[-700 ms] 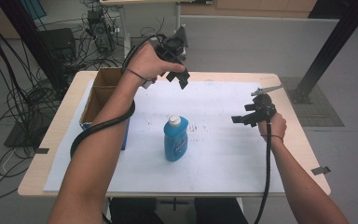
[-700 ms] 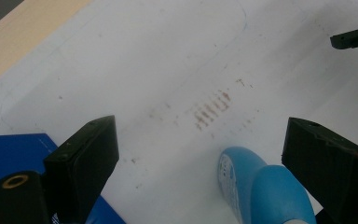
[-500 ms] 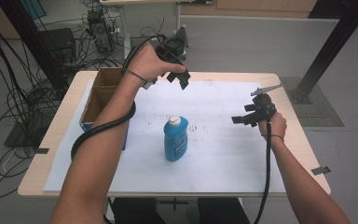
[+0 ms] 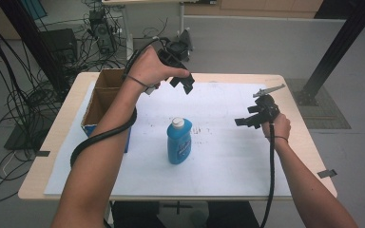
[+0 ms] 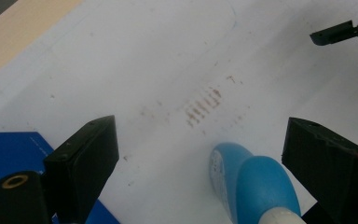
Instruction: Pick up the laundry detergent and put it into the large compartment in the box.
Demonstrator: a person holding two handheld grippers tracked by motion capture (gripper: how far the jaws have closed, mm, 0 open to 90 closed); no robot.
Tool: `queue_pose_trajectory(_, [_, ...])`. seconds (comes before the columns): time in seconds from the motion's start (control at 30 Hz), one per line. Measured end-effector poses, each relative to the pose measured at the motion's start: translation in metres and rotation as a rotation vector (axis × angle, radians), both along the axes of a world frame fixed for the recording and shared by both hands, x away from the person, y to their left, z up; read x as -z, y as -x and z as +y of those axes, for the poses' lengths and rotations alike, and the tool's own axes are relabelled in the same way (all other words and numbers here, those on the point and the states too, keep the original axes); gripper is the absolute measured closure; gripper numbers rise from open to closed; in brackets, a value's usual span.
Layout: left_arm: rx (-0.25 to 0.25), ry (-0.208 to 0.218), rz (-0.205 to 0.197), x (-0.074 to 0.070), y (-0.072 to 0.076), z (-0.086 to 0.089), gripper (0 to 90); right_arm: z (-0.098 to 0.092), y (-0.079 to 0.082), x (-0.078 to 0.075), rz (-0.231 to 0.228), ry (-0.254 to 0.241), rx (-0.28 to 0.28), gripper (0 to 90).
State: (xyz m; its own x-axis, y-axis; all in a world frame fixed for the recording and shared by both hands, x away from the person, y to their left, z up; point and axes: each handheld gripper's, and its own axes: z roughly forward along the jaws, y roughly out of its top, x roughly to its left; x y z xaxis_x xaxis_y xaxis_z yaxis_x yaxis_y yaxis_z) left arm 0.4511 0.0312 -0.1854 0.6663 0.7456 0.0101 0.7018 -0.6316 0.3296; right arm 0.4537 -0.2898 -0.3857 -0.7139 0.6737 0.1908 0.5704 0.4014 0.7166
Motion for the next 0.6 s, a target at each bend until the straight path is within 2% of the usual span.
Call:
queue_pose_trajectory(0.17, [0.014, -0.006, -0.007, -0.003, 0.011, 0.0, 11.1, -0.001, -0.001, 0.0, 0.001, 0.003, 0.003, 1.9])
queue_pose_trajectory(0.27, [0.026, -0.021, -0.003, -0.005, 0.018, -0.002, 11.1, -0.001, -0.001, 0.001, 0.005, 0.007, 0.005, 1.9])
queue_pose_trajectory(0.6, [0.057, -0.027, 0.005, -0.009, 0.042, -0.005, 10.7, 0.0, -0.002, 0.001, 0.002, 0.0, 0.003, 2.0])
